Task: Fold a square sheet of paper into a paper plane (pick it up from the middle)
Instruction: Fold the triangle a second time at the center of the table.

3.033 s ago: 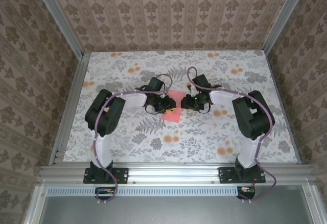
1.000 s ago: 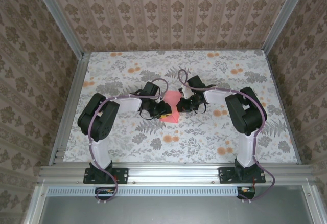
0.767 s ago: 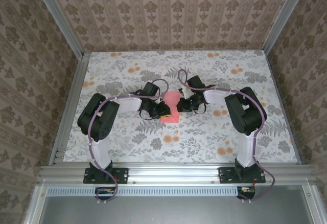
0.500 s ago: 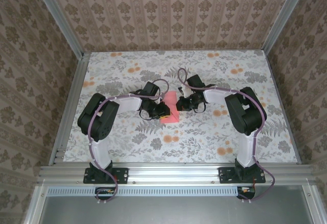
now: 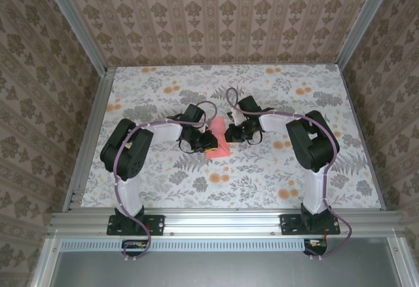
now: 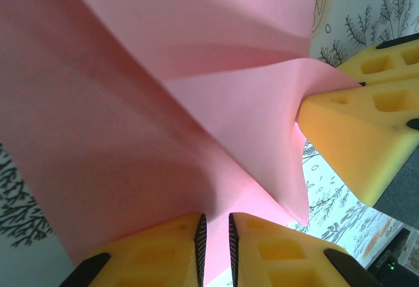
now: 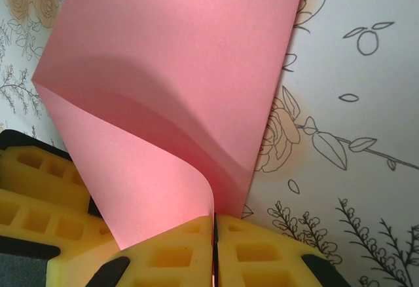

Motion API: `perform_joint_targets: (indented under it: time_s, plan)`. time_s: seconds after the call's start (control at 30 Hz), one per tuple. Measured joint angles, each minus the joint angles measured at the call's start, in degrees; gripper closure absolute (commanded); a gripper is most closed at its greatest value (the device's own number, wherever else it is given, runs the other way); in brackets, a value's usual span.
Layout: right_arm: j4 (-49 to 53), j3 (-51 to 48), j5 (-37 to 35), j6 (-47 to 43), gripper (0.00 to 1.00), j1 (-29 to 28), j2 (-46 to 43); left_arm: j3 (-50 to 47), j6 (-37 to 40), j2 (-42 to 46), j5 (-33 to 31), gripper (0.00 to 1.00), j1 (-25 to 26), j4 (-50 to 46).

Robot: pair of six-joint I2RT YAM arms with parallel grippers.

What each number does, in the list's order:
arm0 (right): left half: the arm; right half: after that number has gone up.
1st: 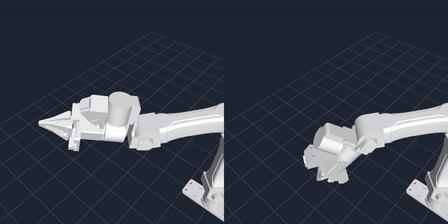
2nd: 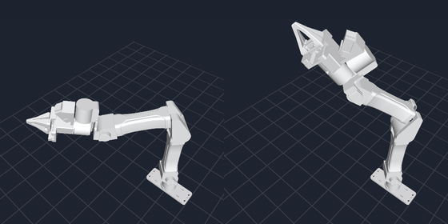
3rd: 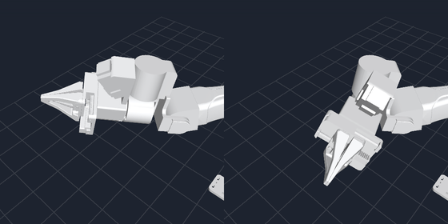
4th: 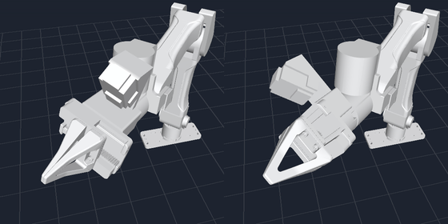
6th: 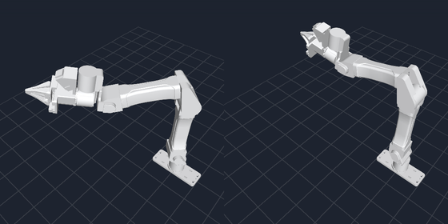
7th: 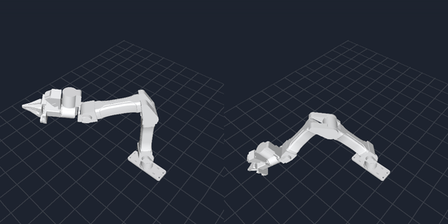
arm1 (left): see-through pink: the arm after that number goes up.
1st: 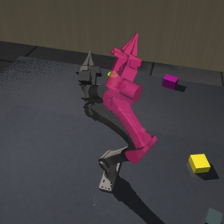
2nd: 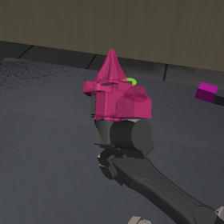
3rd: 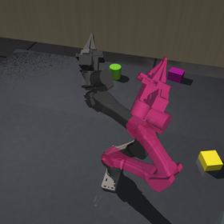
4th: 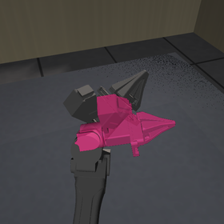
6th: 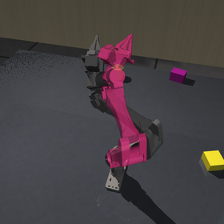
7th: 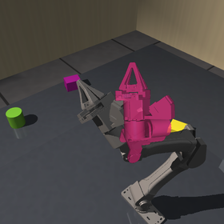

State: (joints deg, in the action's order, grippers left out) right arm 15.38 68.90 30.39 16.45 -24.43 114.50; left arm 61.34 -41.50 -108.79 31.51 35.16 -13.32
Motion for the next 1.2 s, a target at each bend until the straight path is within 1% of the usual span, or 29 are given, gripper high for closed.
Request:
perform_joint_targets:
  time_s: [0.37,0.47,0.6,0.77,0.9,1.03,1.2]
  plan:
    - [1.53,2.21,-1.07,-0.04,0.90,-0.28,1.40,0.20,0.81,1.33,-0.17,0.79,0.11,-0.33]
    - [1.60,2.29,-1.40,-0.04,0.90,-0.39,1.40,-0.15,0.79,3.63,0.20,0.80,0.11,1.53]
    - [1.64,2.29,-1.49,-0.04,0.90,-0.39,1.40,-0.31,0.11,5.70,0.02,0.83,0.46,5.09]
    - [1.66,2.29,-1.51,-0.04,0.90,-0.39,1.40,-0.31,-1.66,5.35,-1.29,0.86,0.92,7.65]
    - [1.68,2.32,-1.51,-0.04,0.90,-0.39,1.40,-0.31,-3.41,3.23,-1.70,0.86,0.92,10.43]
    - [1.70,2.32,-1.51,-0.04,0.90,-0.39,1.40,-0.31,-4.15,1.22,-2.45,0.87,0.92,10.84]
    - [1.95,2.43,-1.70,-0.04,0.90,-0.39,1.40,-0.31,-4.52,0.83,-3.52,0.87,0.92,10.84]
